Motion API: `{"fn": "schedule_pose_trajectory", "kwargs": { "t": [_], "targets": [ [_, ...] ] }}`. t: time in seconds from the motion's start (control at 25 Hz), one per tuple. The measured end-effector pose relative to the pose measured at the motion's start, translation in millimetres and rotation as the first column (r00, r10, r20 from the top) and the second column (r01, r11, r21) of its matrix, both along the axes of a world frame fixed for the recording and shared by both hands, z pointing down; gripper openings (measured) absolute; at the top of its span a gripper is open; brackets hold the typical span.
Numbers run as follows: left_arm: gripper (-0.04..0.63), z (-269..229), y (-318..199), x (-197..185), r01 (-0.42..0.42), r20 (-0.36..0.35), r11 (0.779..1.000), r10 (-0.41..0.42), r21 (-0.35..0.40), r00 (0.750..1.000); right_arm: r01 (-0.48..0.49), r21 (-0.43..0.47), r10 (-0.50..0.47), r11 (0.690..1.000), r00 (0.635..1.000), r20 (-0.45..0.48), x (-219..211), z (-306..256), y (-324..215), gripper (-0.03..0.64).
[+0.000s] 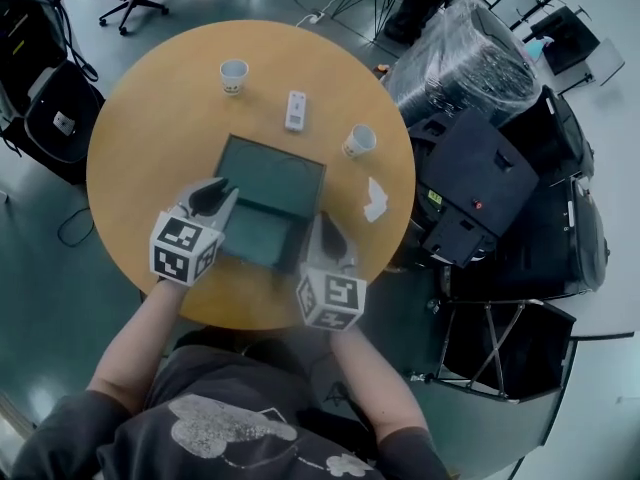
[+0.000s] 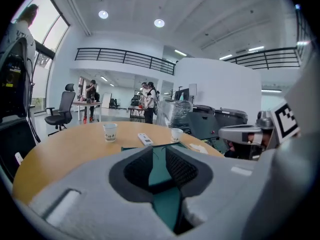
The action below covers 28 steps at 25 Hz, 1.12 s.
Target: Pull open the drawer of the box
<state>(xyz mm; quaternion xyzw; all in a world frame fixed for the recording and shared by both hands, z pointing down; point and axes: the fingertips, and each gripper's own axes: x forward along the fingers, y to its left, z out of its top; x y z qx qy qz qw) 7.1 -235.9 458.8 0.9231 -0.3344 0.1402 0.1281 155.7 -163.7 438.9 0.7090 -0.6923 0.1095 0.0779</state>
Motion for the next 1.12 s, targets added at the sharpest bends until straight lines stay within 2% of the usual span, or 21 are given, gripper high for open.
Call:
{"fn": "schedule_pose_trajectory", "kwargs": {
  "t": [0.28, 0.44, 0.76, 1.0, 1.12],
  "targets": [
    [0.062, -23.0, 57.0, 10.2, 0.010, -0.023, 0.999, -0.009, 0.050, 1.000, 0.083, 0.017, -0.083, 0.996, 0.996, 0.012, -13.4, -14.1, 57.4, 0.000],
    [0.003, -39.3, 98.2, 9.2, 0.025, -0.032, 0.996, -0.023, 0.086, 0.999, 0.095, 0.058, -0.096, 0.994, 0.995, 0.016, -13.3, -26.6, 100.4, 0.000],
    [0.002, -53.9, 190.3, -8.6, 0.035, -0.051, 0.996, -0.031, 0.083, 0.998, 0.126, 0.079, -0.130, 0.989, 0.990, 0.051, -32.8, -29.1, 174.6, 0.000],
    [0.002, -63.0, 217.3, -36.2, 0.095, -0.063, 0.991, -0.090, 0.092, 0.994, 0.149, 0.091, -0.154, 0.985, 0.987, 0.050, -57.2, -35.9, 198.1, 0.000],
    [0.002, -66.9, 221.8, -44.6, 0.100, -0.079, 0.990, -0.093, 0.096, 0.993, 0.152, 0.096, -0.156, 0.984, 0.987, 0.037, -68.7, -40.8, 202.2, 0.000]
  ]
}}
